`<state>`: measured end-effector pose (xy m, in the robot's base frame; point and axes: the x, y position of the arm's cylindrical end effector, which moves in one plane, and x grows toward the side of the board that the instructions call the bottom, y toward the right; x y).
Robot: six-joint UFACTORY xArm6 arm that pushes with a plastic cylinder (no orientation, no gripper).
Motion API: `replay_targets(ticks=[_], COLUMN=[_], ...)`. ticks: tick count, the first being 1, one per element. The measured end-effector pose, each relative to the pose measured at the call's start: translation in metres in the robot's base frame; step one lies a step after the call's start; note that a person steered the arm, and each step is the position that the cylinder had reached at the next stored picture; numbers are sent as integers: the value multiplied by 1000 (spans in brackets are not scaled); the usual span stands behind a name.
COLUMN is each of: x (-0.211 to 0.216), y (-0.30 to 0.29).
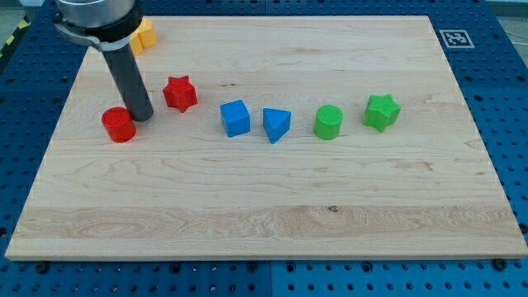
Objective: Move the red star towards top
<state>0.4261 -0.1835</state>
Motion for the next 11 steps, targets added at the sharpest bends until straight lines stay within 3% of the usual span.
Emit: replay_targets(ticks=[2,3,11], x=[33,23,-125], y=[1,17,57])
